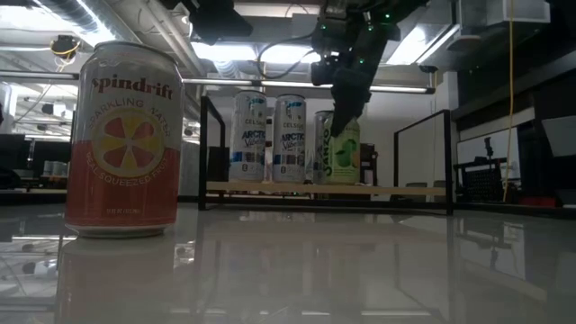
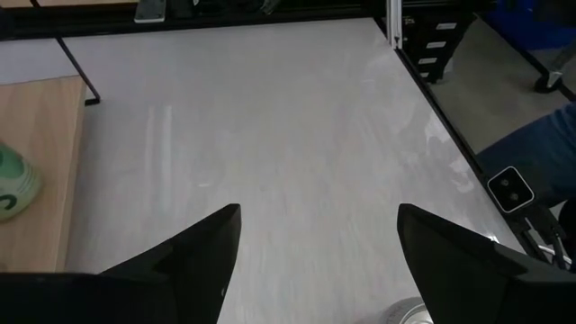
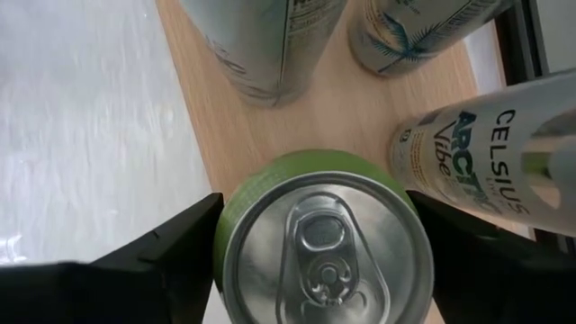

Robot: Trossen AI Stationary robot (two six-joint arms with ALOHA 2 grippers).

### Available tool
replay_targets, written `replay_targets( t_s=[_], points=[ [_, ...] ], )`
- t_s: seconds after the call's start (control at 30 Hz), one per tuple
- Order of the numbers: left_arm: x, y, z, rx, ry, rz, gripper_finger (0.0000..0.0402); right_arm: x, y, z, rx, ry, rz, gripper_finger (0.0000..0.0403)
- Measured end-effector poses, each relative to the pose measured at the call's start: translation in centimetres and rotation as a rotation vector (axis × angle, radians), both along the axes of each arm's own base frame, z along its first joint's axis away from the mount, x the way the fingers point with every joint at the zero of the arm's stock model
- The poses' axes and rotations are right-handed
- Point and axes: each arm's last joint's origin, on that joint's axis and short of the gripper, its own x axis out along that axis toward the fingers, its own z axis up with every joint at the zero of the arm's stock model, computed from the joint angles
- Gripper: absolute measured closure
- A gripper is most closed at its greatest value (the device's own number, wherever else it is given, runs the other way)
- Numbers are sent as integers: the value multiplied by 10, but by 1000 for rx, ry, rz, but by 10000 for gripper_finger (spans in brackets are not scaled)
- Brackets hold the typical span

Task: Place canned beverage on shelf
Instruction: Put the green soda can on the shelf

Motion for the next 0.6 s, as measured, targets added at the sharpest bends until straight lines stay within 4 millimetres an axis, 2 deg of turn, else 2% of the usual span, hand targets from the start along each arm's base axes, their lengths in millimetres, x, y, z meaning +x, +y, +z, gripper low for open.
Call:
replay_targets(
  t_s=[0.27,0.6],
  points=[
    [0,0,0,0,0,0,110,-1,1,-5,16,26,0,60],
    [0,0,0,0,-1,0,110,0,0,-3,11,14,0,57]
  ],
)
